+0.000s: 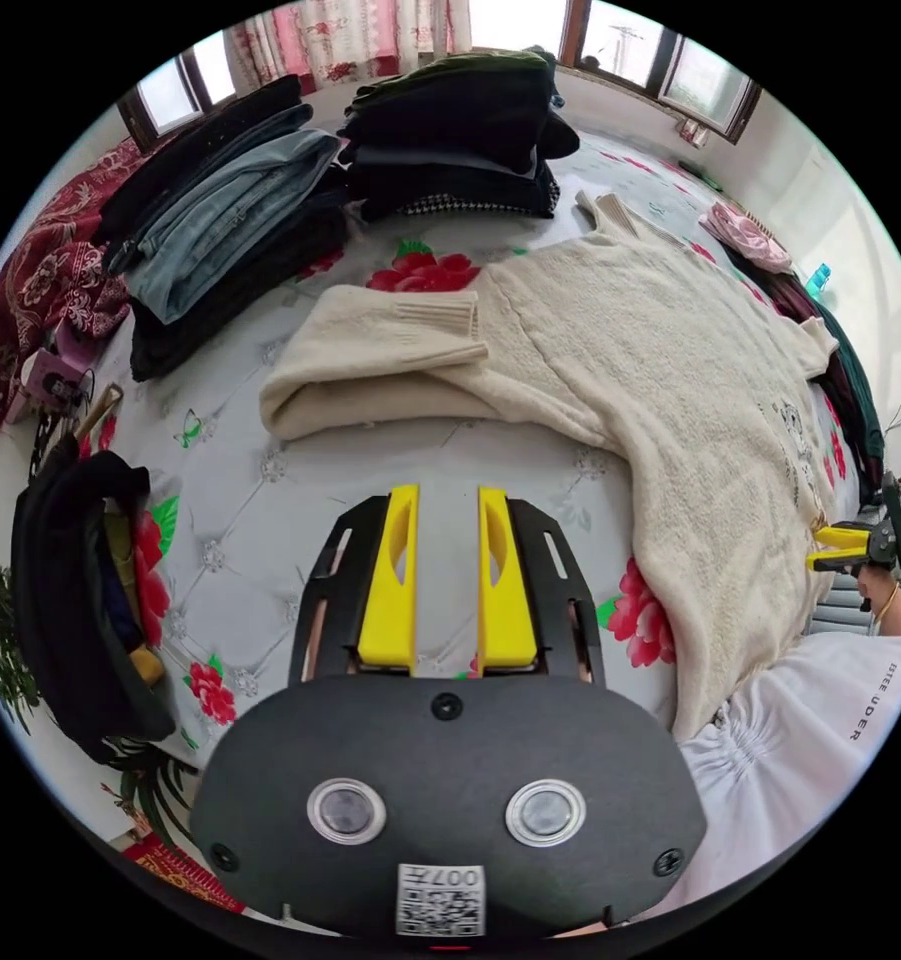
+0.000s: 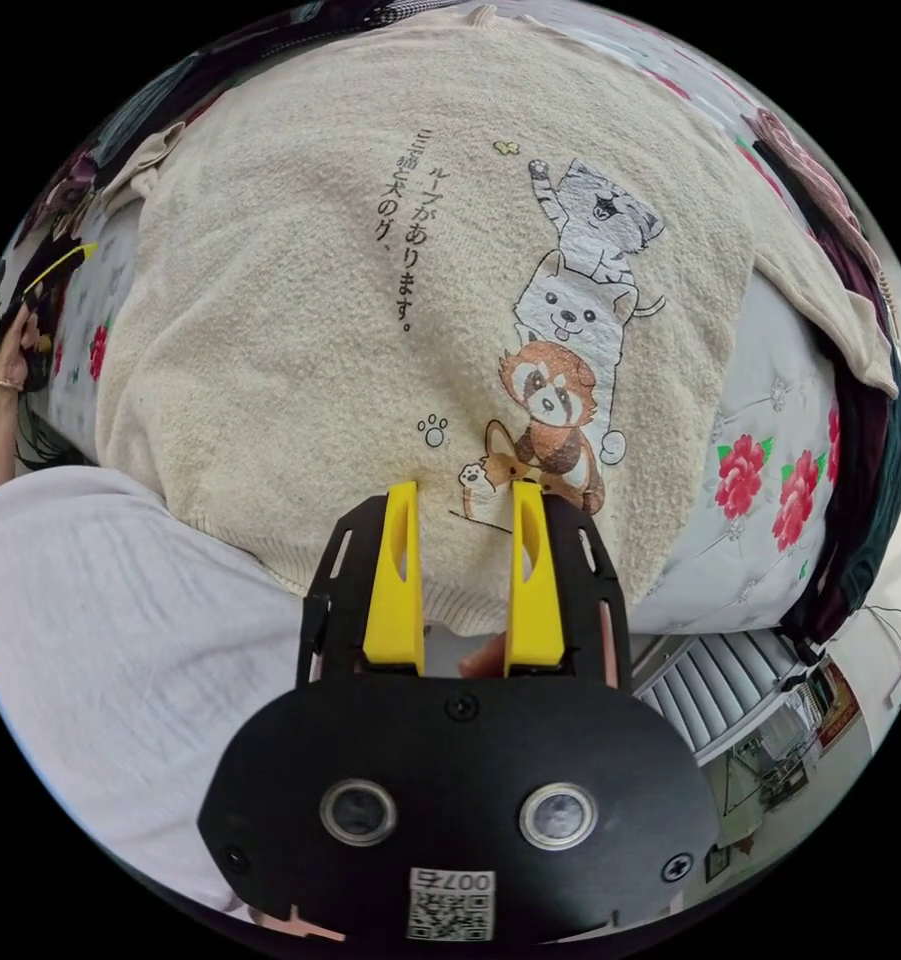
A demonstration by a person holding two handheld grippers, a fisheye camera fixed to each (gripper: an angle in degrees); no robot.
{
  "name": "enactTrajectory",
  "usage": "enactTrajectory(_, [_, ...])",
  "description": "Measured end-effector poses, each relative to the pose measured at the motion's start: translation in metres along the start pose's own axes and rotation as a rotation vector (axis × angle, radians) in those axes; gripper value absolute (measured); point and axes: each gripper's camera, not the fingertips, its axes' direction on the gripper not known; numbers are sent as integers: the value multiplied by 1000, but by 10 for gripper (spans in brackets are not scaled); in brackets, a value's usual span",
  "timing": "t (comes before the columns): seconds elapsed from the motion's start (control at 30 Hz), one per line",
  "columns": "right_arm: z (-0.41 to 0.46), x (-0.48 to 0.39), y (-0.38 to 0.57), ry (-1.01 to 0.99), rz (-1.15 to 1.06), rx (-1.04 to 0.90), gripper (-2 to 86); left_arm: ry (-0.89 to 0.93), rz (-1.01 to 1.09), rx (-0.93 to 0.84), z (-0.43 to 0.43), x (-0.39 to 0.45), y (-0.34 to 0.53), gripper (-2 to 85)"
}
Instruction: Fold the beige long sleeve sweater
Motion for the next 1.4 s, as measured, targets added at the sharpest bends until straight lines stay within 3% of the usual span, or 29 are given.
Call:
enactTrajectory(0.23, [2, 5, -19, -1, 9, -69, 138, -153, 113, 72, -6, -26, -80, 144])
enactTrajectory(0.4, [3, 11, -29, 0, 17, -108, 138, -110, 138, 36, 27, -56, -106, 48])
enactTrajectory(0.53, [1, 17, -31, -2, 17, -120, 138, 129, -129, 188, -12, -138, -79, 6])
enactTrajectory(0.7, [-2, 26, -29, -4, -8, -118, 136, 552, -582, 626, -81, -287, 51, -4])
enactTrajectory(0.77, [-4, 30, -27, -7, -22, -115, 135, 603, -759, 753, -94, -329, 103, -6])
enactTrajectory(0.87, [-7, 37, -22, -12, -38, -108, 133, 590, -838, 822, -117, -365, 150, -8])
enactTrajectory(1.0, [-13, 46, -9, -11, -60, -82, 131, 594, -608, 857, -158, -345, 120, -8])
enactTrajectory(1.13, [-43, 66, 17, -67, -98, -12, 130, 738, -118, 820, -204, -239, 0, -3])
enactTrajectory(1.2, [-70, 87, 31, -118, -55, 94, 128, 812, 226, 725, -223, -127, -74, 6])
enactTrajectory(1.3, [-113, 126, 51, -168, 31, 290, 126, 863, 525, 565, -214, 37, -136, 51])
enactTrajectory(1.4, [-140, 160, 61, -229, 111, 471, 126, 767, 594, 410, -158, 155, -162, 100])
